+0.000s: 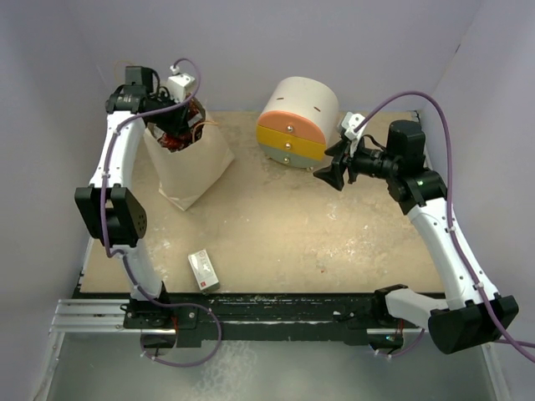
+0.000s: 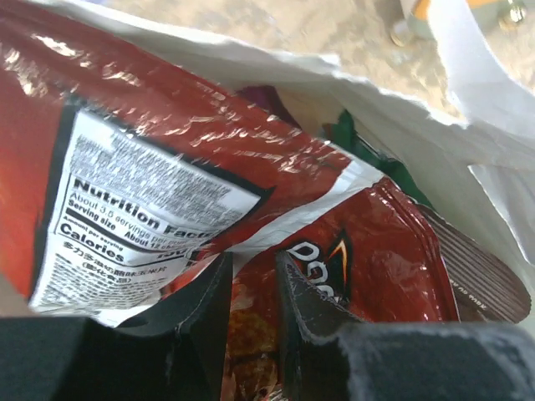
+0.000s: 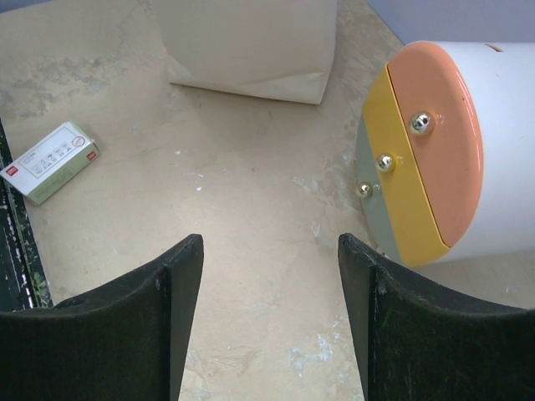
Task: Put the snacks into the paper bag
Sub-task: Adjust the snack in the paper bag.
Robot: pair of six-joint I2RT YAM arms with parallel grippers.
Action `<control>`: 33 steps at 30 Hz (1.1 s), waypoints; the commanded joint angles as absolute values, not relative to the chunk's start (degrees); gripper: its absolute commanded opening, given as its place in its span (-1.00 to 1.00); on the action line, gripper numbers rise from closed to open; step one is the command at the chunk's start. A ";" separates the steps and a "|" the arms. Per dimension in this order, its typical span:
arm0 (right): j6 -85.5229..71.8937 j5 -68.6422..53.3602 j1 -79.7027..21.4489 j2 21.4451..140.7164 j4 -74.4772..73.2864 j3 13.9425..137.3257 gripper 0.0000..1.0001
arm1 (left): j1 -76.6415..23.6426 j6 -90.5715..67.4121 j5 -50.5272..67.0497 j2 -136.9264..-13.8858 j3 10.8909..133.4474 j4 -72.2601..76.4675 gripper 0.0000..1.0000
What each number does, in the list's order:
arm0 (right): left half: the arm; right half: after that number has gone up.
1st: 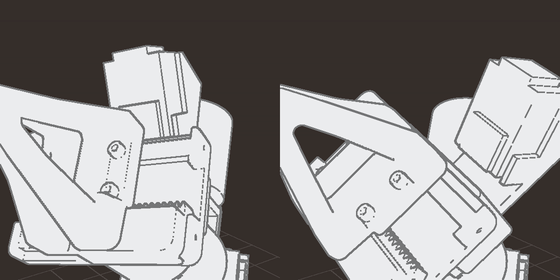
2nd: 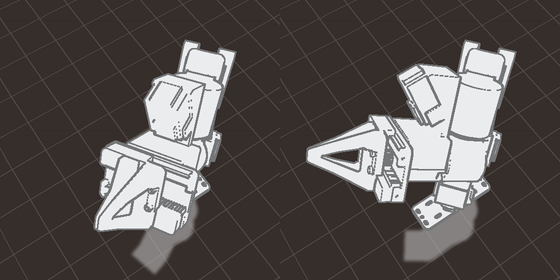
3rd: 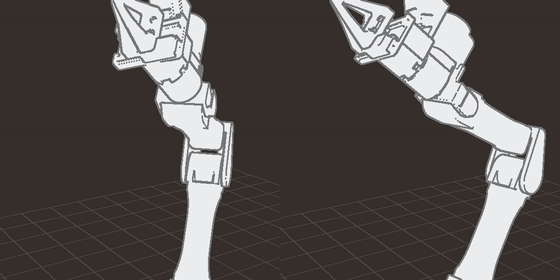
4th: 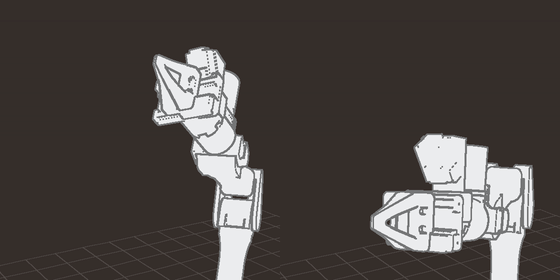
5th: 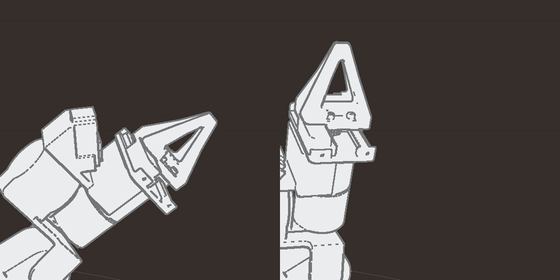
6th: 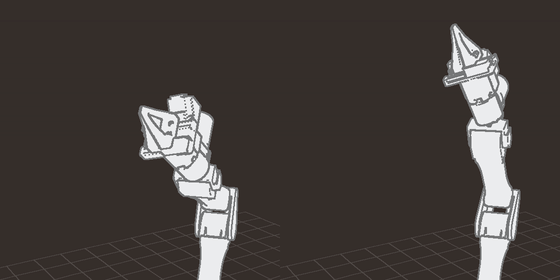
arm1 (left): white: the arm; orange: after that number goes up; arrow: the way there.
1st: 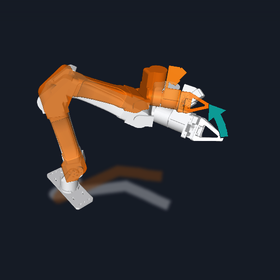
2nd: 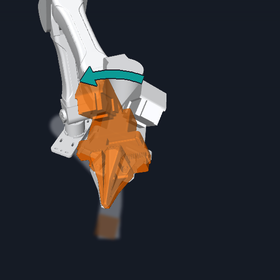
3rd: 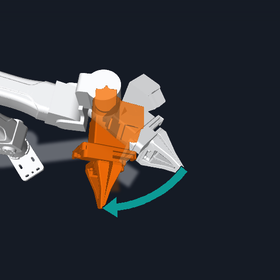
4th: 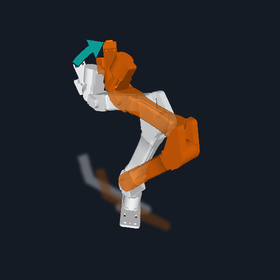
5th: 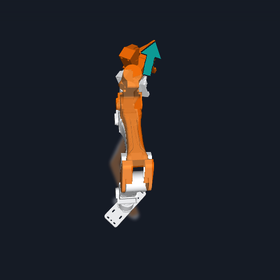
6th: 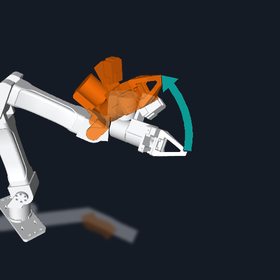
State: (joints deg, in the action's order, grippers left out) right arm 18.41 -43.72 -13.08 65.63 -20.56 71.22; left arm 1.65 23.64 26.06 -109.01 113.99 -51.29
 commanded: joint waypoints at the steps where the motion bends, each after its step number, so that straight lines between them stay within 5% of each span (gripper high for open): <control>1: 17.84 -45.45 -12.67 65.23 -18.54 71.48 0.36 | -0.32 27.62 28.29 -112.15 117.49 -59.57 -0.40; 10: 17.86 -45.74 -12.66 65.28 -18.20 71.24 0.36 | -0.53 31.24 28.53 -116.05 122.31 -69.89 -0.34; 33: 17.83 -45.79 -12.57 65.30 -18.29 71.29 0.37 | 0.19 29.33 22.29 -104.77 128.94 -60.45 0.28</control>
